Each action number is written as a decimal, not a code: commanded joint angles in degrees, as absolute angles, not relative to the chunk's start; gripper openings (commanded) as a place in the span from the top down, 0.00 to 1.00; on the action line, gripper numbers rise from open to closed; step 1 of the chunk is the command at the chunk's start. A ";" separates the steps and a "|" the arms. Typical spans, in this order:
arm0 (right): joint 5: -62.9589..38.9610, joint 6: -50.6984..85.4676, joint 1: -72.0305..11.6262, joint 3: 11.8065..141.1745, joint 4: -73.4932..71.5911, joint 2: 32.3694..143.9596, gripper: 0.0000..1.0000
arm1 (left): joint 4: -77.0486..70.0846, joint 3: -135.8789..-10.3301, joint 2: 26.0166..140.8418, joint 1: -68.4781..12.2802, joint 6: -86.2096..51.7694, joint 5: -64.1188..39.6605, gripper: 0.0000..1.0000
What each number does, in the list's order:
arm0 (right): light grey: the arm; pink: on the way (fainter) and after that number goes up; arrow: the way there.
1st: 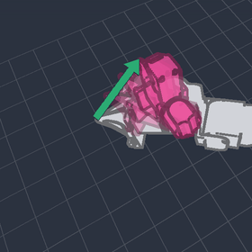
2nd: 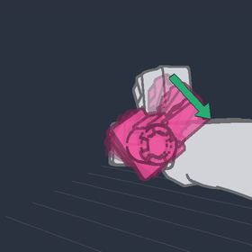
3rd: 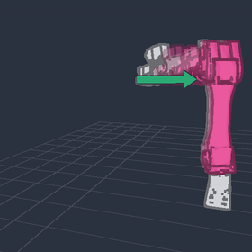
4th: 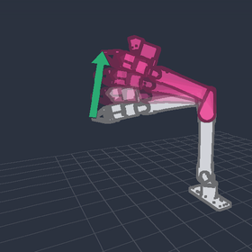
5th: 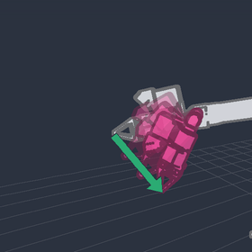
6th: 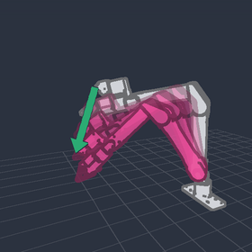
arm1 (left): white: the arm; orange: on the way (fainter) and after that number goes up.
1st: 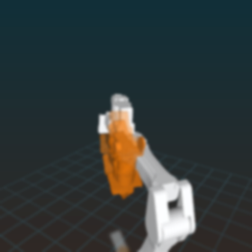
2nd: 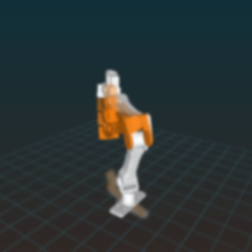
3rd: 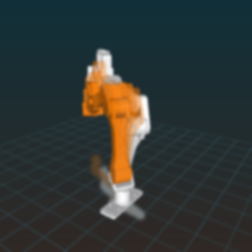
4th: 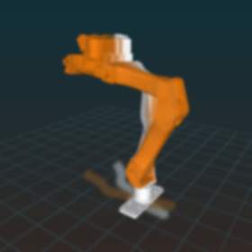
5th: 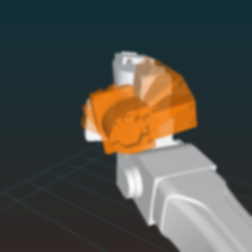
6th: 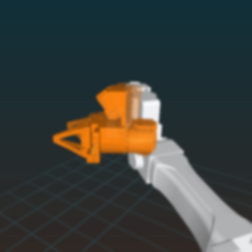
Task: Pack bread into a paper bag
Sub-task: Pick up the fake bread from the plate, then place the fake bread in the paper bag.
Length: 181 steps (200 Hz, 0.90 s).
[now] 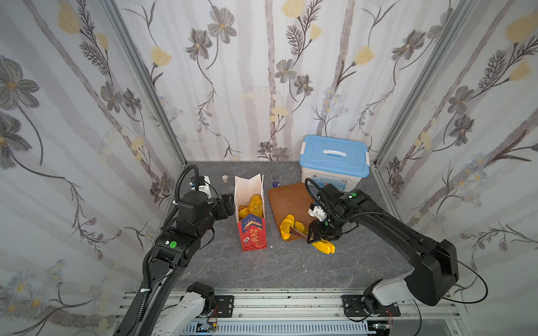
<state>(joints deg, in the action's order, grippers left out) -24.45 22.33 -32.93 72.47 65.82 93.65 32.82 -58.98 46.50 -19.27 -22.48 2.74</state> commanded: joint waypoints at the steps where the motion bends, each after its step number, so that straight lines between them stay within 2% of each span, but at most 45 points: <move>1: -23.73 20.86 -32.92 72.86 62.79 95.19 0.41 | 31.56 -59.18 46.47 -19.16 -22.48 2.98 0.18; 21: -23.58 20.48 -33.07 73.20 61.71 96.06 0.41 | 31.64 -59.21 46.73 -19.16 -22.48 2.90 0.18; 51: -24.26 20.47 -33.08 75.29 60.55 95.64 0.49 | 31.91 -59.33 46.74 -19.16 -22.13 3.32 0.18; 72: -23.71 20.56 -32.91 78.18 60.29 94.84 0.51 | 31.69 -59.18 46.99 -19.16 -22.29 3.17 0.18; 143: -17.02 20.48 -31.85 91.25 59.96 88.95 0.51 | 31.54 -58.93 47.80 -19.15 -22.41 3.58 0.18; 181: -16.01 19.34 -33.34 96.09 55.23 85.64 0.51 | 32.52 -60.07 48.73 -19.16 -21.55 4.63 0.18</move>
<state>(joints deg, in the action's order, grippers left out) -17.67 21.06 -32.08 93.23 61.41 86.72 32.84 -59.22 48.38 -19.22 -22.46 3.05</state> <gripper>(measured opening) 0.493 0.824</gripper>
